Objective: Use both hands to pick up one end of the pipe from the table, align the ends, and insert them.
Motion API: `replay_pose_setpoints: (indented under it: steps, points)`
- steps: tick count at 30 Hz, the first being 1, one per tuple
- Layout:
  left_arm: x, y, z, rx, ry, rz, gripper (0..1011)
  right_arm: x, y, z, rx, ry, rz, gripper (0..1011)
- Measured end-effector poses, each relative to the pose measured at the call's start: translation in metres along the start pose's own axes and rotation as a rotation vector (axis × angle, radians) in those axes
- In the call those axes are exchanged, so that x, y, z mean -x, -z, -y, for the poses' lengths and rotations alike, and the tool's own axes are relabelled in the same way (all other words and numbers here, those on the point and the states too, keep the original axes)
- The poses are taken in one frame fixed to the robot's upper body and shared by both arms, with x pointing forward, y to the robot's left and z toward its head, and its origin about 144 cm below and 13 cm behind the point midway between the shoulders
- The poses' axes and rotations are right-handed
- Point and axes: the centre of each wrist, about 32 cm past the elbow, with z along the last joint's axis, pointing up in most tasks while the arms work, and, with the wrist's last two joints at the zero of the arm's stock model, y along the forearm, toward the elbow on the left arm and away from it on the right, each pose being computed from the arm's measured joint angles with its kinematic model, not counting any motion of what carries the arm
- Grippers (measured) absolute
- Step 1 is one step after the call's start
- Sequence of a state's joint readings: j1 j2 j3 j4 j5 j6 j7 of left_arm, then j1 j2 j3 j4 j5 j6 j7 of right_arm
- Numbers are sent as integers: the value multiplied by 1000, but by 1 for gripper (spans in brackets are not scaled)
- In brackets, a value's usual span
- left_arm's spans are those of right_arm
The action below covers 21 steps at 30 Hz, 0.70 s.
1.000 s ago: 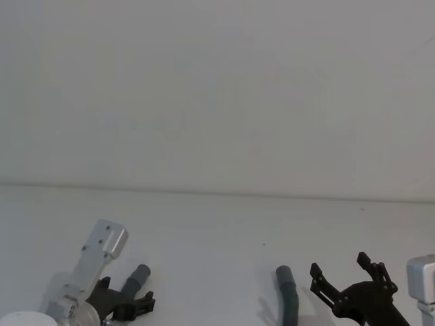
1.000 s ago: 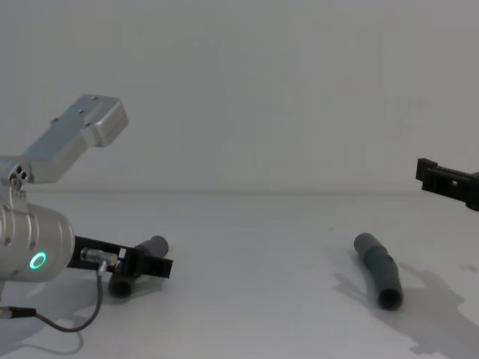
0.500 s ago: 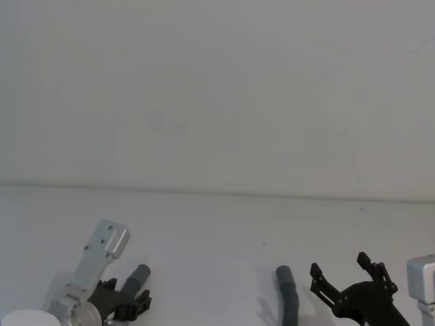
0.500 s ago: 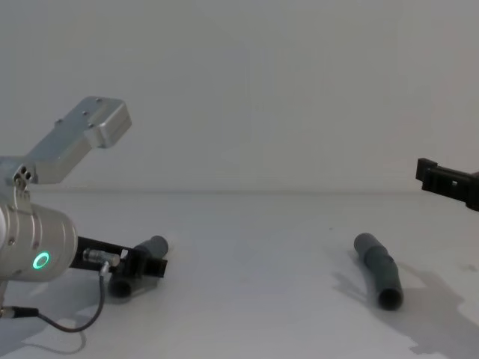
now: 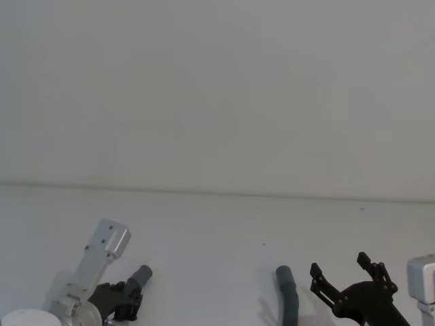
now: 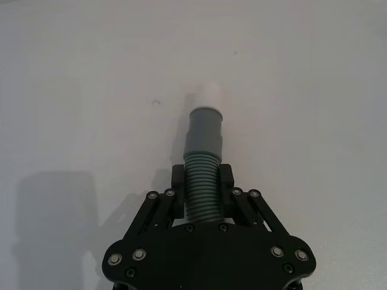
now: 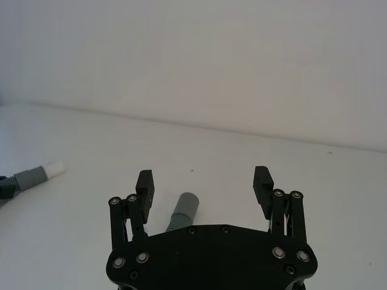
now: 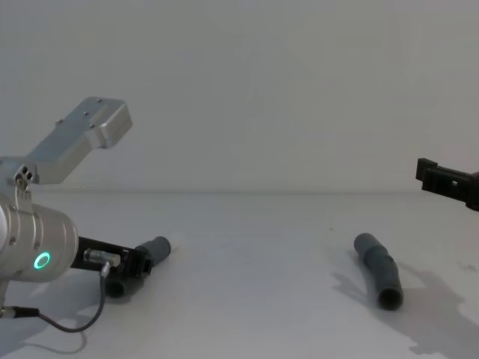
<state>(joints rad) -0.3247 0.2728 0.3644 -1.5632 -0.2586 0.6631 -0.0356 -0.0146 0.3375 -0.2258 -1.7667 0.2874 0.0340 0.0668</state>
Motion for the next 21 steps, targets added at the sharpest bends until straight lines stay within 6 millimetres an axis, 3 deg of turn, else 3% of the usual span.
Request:
replay_pose_setpoints:
  steps: [21]
  points:
    - [0, 0, 0, -1, 0, 0, 292, 0, 0, 0, 0, 0, 0, 1000]
